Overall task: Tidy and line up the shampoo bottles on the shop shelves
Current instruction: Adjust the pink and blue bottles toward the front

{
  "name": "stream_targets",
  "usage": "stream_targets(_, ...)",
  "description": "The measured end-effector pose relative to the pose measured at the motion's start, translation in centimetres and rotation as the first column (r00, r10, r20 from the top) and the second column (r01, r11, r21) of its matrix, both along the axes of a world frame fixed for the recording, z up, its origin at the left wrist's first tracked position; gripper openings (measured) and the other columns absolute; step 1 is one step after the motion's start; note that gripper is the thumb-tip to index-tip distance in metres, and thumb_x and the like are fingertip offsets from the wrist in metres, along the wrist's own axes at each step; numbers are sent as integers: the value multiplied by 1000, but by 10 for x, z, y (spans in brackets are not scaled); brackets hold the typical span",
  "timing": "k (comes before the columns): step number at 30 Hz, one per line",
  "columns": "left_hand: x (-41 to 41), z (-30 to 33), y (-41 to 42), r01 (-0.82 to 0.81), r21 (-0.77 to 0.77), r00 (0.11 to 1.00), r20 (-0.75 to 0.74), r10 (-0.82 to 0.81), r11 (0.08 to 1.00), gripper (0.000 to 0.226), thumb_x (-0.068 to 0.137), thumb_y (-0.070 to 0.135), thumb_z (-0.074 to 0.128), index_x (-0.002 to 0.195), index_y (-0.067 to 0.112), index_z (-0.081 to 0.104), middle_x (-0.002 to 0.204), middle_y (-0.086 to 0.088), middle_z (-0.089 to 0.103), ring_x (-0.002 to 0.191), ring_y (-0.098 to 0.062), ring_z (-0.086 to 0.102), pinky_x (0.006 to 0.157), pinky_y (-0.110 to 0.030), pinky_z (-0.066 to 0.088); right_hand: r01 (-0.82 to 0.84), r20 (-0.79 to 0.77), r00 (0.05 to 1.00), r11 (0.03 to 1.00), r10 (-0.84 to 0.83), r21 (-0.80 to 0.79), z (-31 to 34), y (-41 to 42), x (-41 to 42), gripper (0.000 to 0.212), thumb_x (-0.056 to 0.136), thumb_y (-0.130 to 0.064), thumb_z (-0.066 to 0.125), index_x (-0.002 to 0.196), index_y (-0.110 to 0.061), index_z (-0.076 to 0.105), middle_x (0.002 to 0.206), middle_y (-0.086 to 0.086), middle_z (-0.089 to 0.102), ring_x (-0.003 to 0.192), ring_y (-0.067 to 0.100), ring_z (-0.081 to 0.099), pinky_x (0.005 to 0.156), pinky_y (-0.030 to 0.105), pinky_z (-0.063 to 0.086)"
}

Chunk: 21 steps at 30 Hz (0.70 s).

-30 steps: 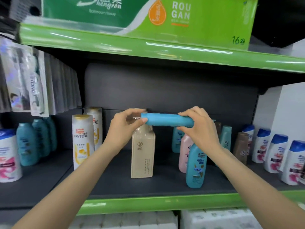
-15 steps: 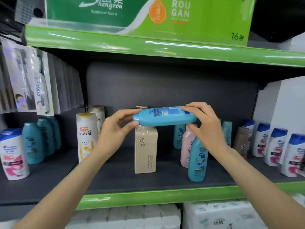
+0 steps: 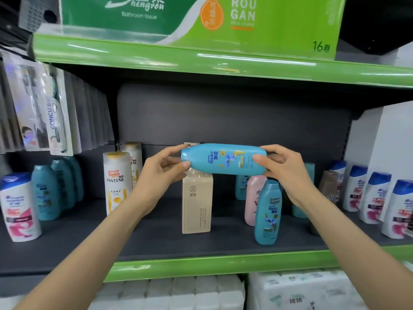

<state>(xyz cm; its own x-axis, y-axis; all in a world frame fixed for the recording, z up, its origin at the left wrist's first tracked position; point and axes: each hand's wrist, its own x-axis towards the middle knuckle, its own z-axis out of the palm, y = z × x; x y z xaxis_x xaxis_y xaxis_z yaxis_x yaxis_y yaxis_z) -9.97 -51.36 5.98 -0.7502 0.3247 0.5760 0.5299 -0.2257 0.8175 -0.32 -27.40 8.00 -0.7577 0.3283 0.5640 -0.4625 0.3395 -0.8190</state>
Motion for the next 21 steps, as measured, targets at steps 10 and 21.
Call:
stream_targets(10, 7, 12, 22, 78, 17, 989, 123, -79, 997, 16, 90, 21, 56, 104, 15, 59, 104, -4, 71, 89, -21, 71, 74, -31, 59, 103, 299, 952, 987, -63, -120, 8, 6, -4, 36, 89, -40, 60, 102, -7, 65, 90, 12, 71, 64, 17, 66, 55, 24, 57)
stream_targets(21, 10, 41, 62, -214, -29, 964, -169, 206, 976, 18, 91, 22, 58, 108, 17, 56, 100, -5, 64, 84, -15, 68, 71, -30, 59, 110, 195, 971, 985, -135, 135, 17, 50, -22, 6, 87, -21, 65, 90, -18, 69, 92, 3, 71, 79, 15, 70, 59, 22, 55)
